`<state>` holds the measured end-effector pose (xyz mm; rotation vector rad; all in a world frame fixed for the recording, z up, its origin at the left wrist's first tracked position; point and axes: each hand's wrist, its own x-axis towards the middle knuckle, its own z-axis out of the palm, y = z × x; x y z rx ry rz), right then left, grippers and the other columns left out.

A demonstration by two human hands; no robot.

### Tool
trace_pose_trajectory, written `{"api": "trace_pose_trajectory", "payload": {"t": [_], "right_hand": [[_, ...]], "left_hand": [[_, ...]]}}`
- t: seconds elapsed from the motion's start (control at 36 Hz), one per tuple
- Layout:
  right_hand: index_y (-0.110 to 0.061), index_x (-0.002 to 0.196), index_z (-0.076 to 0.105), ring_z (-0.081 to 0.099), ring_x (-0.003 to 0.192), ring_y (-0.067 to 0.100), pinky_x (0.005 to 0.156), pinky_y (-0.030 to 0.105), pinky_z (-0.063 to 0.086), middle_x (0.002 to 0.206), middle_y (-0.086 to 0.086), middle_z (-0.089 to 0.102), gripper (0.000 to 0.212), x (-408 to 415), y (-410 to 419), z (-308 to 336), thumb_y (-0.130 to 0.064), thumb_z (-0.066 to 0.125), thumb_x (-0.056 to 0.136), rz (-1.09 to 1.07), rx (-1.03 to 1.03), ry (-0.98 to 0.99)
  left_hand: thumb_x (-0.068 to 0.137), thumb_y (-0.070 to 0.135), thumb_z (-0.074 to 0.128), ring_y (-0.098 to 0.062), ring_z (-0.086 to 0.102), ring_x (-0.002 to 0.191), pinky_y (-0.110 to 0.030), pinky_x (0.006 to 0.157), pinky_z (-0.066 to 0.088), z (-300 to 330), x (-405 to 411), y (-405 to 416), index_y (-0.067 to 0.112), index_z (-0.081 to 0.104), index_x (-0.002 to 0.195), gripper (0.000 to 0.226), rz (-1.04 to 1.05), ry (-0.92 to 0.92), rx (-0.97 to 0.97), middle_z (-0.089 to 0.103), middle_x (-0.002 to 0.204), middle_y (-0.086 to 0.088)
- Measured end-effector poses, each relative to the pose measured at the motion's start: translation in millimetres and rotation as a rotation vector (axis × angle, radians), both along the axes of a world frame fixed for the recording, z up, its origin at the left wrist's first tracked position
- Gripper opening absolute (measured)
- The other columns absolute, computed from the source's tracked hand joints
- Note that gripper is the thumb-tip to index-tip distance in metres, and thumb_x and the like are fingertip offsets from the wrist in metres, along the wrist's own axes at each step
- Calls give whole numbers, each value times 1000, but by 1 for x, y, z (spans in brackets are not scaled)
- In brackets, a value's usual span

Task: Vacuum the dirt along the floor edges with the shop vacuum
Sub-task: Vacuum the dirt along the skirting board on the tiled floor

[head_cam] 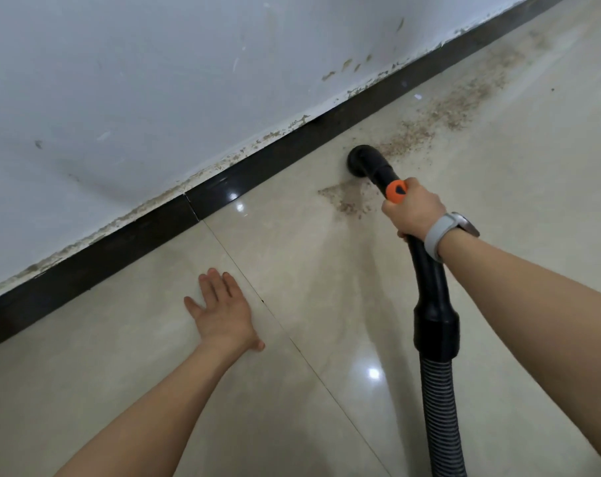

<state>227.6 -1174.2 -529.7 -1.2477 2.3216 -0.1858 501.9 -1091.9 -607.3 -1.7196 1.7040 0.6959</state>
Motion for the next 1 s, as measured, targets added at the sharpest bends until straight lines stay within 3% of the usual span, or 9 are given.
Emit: {"api": "trace_pose_trajectory", "payload": {"t": [0.11, 0.22, 0.39, 0.47, 0.58, 0.69, 0.78, 0.94, 1.0], "right_hand": [[-15, 115, 49, 69, 65, 34, 68, 46, 60, 94, 12, 62, 30, -14, -1, 7, -24, 51, 87, -31, -29, -73], [-20, 113, 49, 66, 67, 36, 69, 49, 58, 90, 11, 64, 28, 11, 11, 12, -28, 54, 87, 122, -100, -106], [-18, 117, 48, 61, 71, 35, 65, 37, 51, 87, 10, 65, 31, 48, 31, 5, -28, 54, 88, 357, -32, -51], [-19, 123, 46, 63, 72, 35, 68, 39, 53, 90, 11, 66, 37, 35, 35, -4, -30, 53, 88, 293, 21, -34], [-19, 115, 48, 65, 70, 37, 73, 44, 56, 90, 14, 67, 33, -5, 30, -4, -32, 53, 85, 86, -3, 15], [-17, 111, 48, 65, 65, 34, 72, 41, 56, 87, 13, 66, 29, -24, 27, 3, -29, 51, 84, 32, -7, 65], [-19, 112, 48, 65, 71, 39, 73, 46, 56, 90, 15, 66, 30, -9, 33, 7, -30, 52, 84, 88, -24, 8], [-17, 126, 44, 61, 80, 35, 63, 34, 41, 88, 9, 60, 39, 43, 48, 5, -30, 53, 90, 359, -8, 16], [-18, 127, 44, 59, 76, 34, 62, 34, 44, 89, 9, 61, 40, 42, 53, 0, -30, 53, 90, 371, 24, 28]], "left_hand": [[66, 49, 82, -40, -16, 144, -59, 115, 9, 0, -8, -6, -8, -18, 144, 139, -55, -56, 12, -25, 153, -26], [66, 46, 83, -42, -16, 144, -57, 116, 10, 1, -9, -6, -8, -19, 144, 139, -55, -67, 28, -25, 153, -27], [65, 46, 84, -45, -13, 143, -54, 117, 11, -1, -15, -10, -10, -18, 143, 140, -70, -114, 40, -23, 152, -30], [64, 47, 84, -44, -13, 144, -53, 117, 13, -2, -12, -9, -10, -17, 144, 141, -65, -98, 24, -23, 153, -29], [64, 46, 84, -43, -14, 144, -53, 117, 14, -3, -11, -8, -9, -17, 144, 141, -51, -82, 16, -23, 153, -28], [64, 45, 85, -45, -14, 143, -53, 117, 15, -2, -14, -10, -10, -18, 143, 141, -48, -95, 22, -23, 152, -29], [64, 45, 85, -45, -15, 143, -53, 117, 14, -1, -15, -10, -11, -19, 143, 141, -46, -106, 32, -24, 152, -30], [63, 48, 85, -43, -14, 144, -52, 116, 18, -2, -14, -10, -9, -18, 144, 143, -54, -104, 18, -23, 152, -27], [63, 49, 84, -41, -14, 144, -52, 116, 18, -2, -12, -10, -8, -17, 144, 142, -54, -98, 11, -23, 153, -26]]}}
